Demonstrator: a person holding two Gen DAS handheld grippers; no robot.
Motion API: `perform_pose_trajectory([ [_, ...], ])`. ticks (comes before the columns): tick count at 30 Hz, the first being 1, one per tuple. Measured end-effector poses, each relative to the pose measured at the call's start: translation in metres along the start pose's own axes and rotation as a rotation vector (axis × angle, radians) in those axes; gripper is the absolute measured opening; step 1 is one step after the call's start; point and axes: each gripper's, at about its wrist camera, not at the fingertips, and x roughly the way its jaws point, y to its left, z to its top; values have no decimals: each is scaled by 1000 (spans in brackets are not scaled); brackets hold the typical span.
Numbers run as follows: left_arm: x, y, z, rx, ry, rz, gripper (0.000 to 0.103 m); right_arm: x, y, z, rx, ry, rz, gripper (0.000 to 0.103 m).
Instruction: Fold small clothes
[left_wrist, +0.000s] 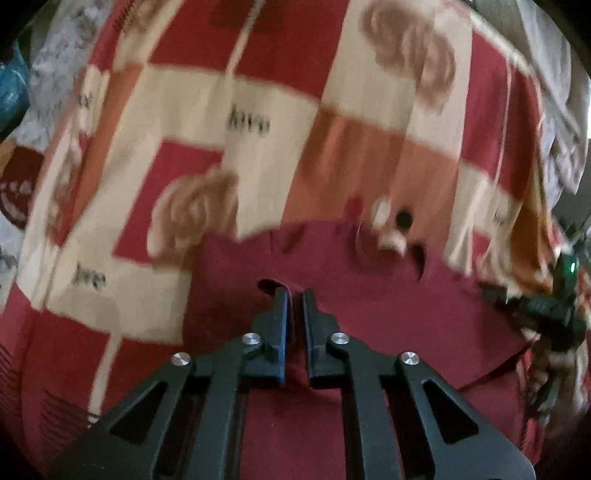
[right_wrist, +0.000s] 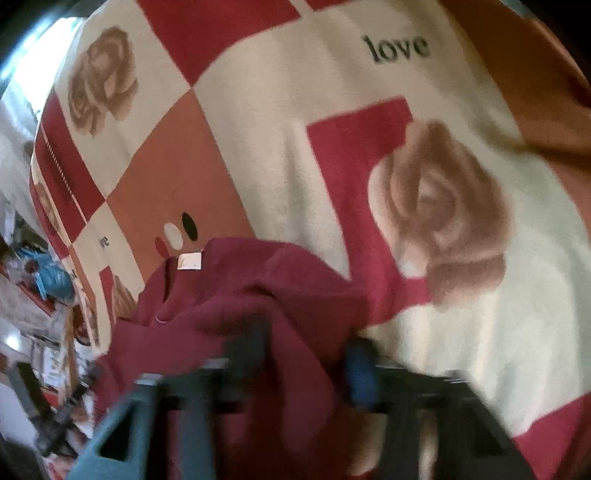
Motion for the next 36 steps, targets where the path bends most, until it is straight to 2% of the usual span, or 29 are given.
perform_pose_trajectory([
  [2, -18, -1, 7, 28, -108, 8, 3, -18, 7, 2, -40, -78, -24, 18],
  [3, -21, -2, 9, 59, -153, 45, 3, -27, 10, 1, -65, -123, -55, 17],
  [4, -17, 0, 9, 69, -150, 72, 3, -30, 11, 2, -77, -142, -72, 17],
  [6, 6, 11, 6, 38, -71, 83, 3, -20, 6, 3, -66, -106, -82, 17],
  [9, 41, 30, -6, -16, 56, 141, 3, -7, -1, 3, -40, -41, -130, 19],
  [10, 47, 35, -10, -39, 94, 141, 3, -10, -3, 3, -25, -26, -133, 24],
  [12, 39, 41, -11, -86, 91, 115, 4, -32, -2, -1, -6, -27, -136, 47],
  [14, 25, 40, -9, -98, 71, 82, 10, -61, 1, -13, -25, -26, -99, 52],
  [15, 19, 40, -8, -99, 68, 68, 22, -71, 4, -22, -37, -10, -75, 53],
  [16, 11, 39, -10, -104, 62, 47, 41, -78, 6, -32, -49, 16, -50, 53],
  [18, -4, 37, -18, -124, 41, 16, 62, -83, 10, -57, -80, 76, -17, 54],
  [21, -17, 34, -32, -134, 57, 3, 63, -65, 19, -84, -127, 104, -50, 54],
  [23, -24, 29, -43, -110, 87, 17, 63, -52, 20, -92, -107, 62, -35, 53],
  [24, -31, 28, -49, -93, 104, 27, 63, -48, 21, -94, -95, 43, -16, 50],
  [25, -36, 26, -54, -80, 116, 33, 63, -45, 24, -96, -105, 34, -16, 42],
  [26, -43, 26, -59, -69, 121, 35, 63, -43, 30, -98, -156, 36, -52, 9],
  [30, -81, 30, -85, -38, 98, 31, 63, -73, 36, -97, -260, -35, -163, 6],
  [32, -93, 29, -103, -9, 107, 41, 63, -82, 25, -94, -244, -43, -231, 5],
  [36, -98, 33, -132, 10, 179, 62, 63, -86, 16, -101, -209, 13, -215, 4],
])
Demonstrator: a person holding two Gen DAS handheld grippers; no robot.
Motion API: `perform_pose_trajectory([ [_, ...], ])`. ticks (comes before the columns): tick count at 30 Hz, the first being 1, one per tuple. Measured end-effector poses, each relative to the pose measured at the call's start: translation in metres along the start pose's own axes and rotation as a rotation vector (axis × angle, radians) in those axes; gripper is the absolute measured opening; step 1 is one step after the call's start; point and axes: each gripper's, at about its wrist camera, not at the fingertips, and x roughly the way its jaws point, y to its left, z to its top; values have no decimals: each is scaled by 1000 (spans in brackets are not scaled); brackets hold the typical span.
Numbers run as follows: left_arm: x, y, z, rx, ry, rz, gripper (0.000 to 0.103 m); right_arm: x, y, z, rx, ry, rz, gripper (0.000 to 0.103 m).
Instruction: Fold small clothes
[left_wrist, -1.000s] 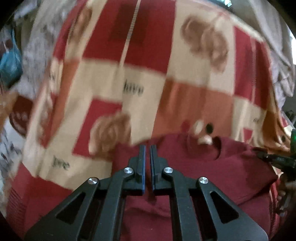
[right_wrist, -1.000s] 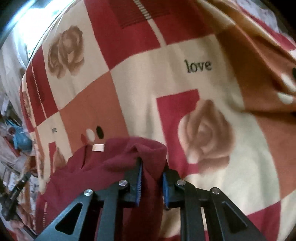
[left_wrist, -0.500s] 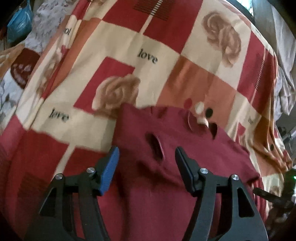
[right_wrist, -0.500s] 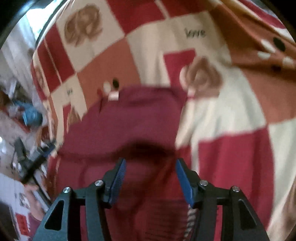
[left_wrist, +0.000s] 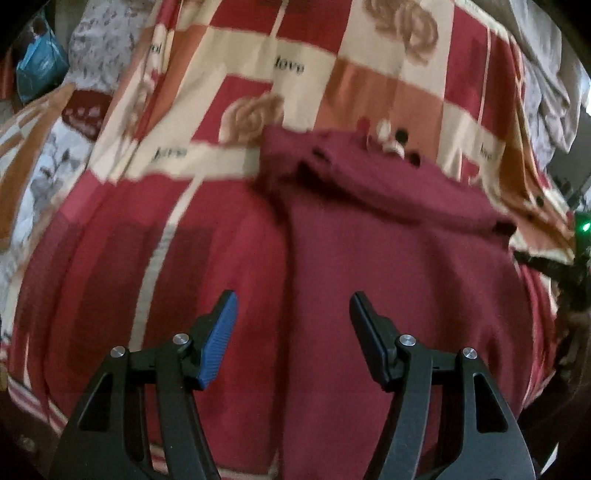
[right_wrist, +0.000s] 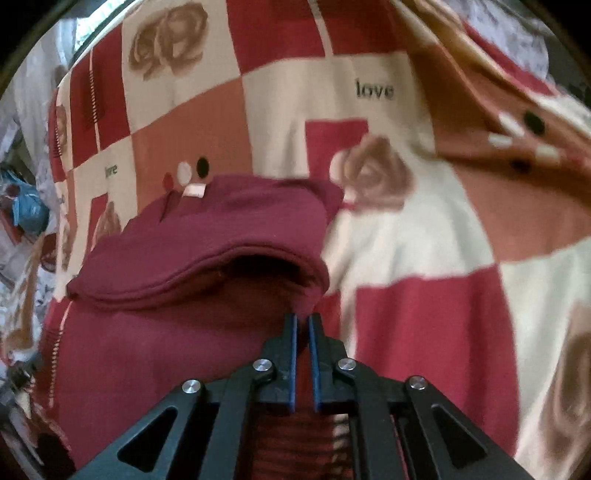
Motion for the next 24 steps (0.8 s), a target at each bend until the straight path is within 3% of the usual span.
perform_pose_trajectory([
  [4, -6, 7, -20, -26, 17, -24, 63, -31, 2, -23, -6, 44, 148, 6],
  [5, -6, 8, -23, -31, 19, -24, 63, -37, 5, -32, -26, 51, 170, 10],
  [8, -7, 8, -31, -43, 31, -32, 63, -39, 20, -66, -74, 126, 193, 51],
  [9, -8, 8, -33, -46, 34, -34, 63, -37, 22, -75, -73, 144, 216, 51],
  [10, -10, 8, -34, -49, 35, -39, 63, -35, 24, -83, -78, 147, 232, 51],
  [11, -11, 7, -35, -48, 34, -42, 63, -33, 28, -92, -103, 134, 213, 40],
  [12, -13, 7, -37, -46, 36, -43, 63, -32, 36, -100, -171, 120, 146, 17],
  [14, -19, 6, -42, -37, 40, -45, 63, -42, 42, -107, -225, 89, 110, 9],
  [16, -26, 5, -48, -29, 36, -50, 63, -61, 37, -107, -231, 57, 103, 9],
  [18, -29, 4, -55, -23, 43, -55, 63, -75, 26, -105, -230, 24, 41, 3],
  [20, -27, 5, -62, -27, 58, -57, 63, -78, 12, -106, -201, 31, 21, 2],
  [24, -21, 5, -76, -31, 115, -58, 63, -90, 0, -122, -162, 112, 175, 5],
])
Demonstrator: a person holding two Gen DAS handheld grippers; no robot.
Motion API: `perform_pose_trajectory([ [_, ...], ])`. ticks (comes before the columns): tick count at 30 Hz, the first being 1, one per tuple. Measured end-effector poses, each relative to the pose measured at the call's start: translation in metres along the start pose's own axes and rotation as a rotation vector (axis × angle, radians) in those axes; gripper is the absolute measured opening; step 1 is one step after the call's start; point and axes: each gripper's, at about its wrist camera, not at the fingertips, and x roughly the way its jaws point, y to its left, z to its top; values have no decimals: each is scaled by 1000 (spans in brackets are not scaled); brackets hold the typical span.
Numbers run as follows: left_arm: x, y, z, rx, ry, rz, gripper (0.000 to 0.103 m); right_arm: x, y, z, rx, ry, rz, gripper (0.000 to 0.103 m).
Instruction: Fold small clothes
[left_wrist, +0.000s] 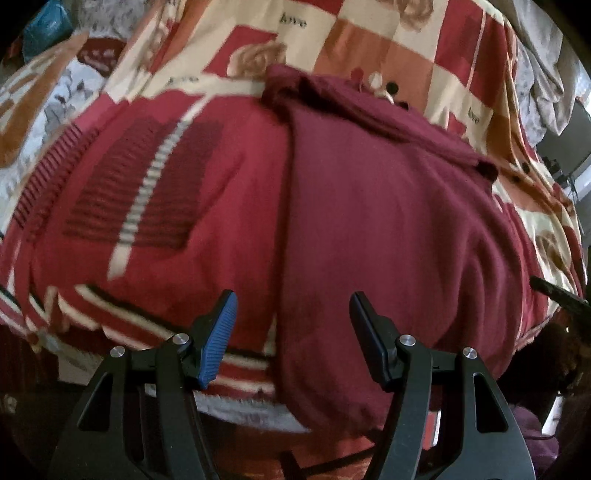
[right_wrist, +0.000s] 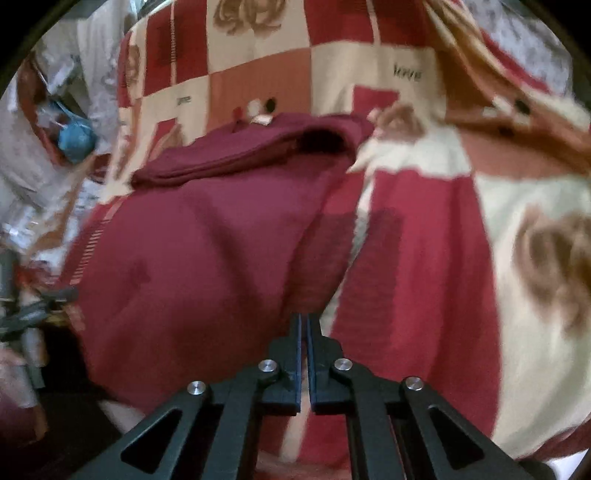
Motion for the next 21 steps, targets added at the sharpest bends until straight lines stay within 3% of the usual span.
perform_pose_trajectory([
  [1, 1, -1, -4, 4, 9, 3, 63, -1, 5, -8, -15, 21, 49, 7],
  [3, 4, -1, -10, 2, 20, 8, 63, -1, 13, -26, -36, 60, 115, 36],
  [4, 6, 0, -13, -3, 30, 2, 63, 2, 14, -34, -31, 85, 144, 43],
  [10, 13, -4, -22, -9, 45, 3, 63, 32, 18, -56, 10, 161, 205, 45],
  [12, 13, -5, -24, 1, 62, -4, 63, 34, 33, -58, -41, 168, 249, 45],
  [15, 12, -1, -28, -5, 73, -25, 63, 31, 53, -58, -149, 151, 242, 45],
  [19, 13, 0, -29, -22, 81, -37, 63, 49, 37, -57, -54, 189, 239, 45],
  [21, 14, -5, -30, 3, 94, -42, 63, 46, 38, -58, -53, 165, 258, 45],
])
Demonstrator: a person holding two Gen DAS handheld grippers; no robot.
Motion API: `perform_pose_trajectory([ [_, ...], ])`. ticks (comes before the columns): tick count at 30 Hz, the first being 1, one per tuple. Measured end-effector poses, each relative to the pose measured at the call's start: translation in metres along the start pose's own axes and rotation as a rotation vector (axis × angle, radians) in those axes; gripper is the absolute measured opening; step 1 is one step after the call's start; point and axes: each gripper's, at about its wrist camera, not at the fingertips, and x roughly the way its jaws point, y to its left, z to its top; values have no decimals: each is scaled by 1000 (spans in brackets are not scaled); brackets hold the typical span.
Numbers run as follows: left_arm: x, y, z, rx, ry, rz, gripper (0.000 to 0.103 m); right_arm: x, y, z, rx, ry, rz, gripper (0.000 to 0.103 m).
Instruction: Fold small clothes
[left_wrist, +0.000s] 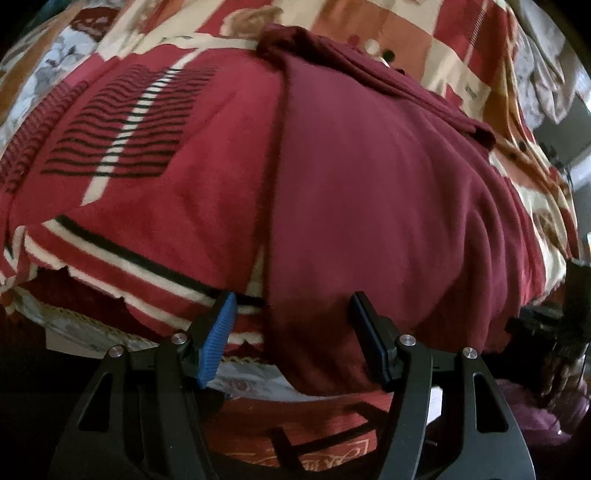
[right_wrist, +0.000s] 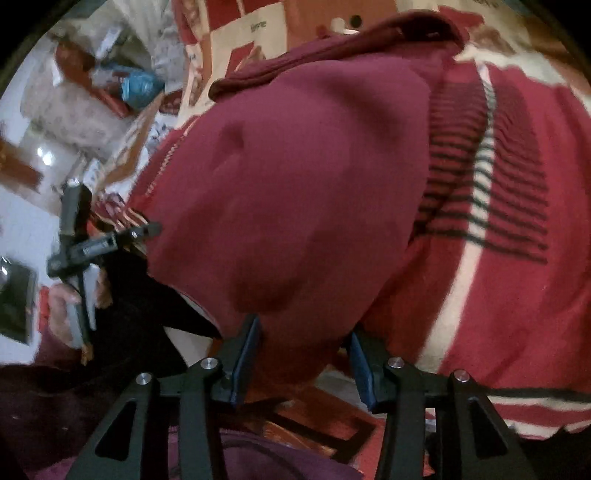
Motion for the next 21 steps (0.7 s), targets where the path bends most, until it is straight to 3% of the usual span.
perform_pose_trajectory([
  [4, 1, -10, -5, 59, 11, 12, 63, 4, 3, 2, -9, -9, 5, 45],
  [5, 2, -13, -6, 76, 13, 20, 62, 3, 2, 2, -5, -25, 5, 39],
  [6, 2, -15, -7, 85, 10, 35, 54, 3, 2, 2, -9, -37, -8, 24],
  [7, 2, -15, -7, 86, 8, 46, 40, 4, 4, 3, -14, -40, -17, 17],
  [8, 0, -15, -7, 81, 4, 44, 31, 4, 6, 6, -16, -44, -15, 13],
  [9, -3, -13, -7, 67, 3, 25, 11, 2, 9, 7, -20, -54, -8, 12],
  [12, -16, -8, -5, 39, -10, -34, 9, -12, 15, 11, -29, -93, 26, 11],
  [17, -63, 3, 4, -14, -113, -173, 8, -49, 27, 19, -35, -181, 111, 11],
  [21, -88, 9, 8, -33, -194, -181, 6, -62, 32, 18, -35, -197, 190, 11],
])
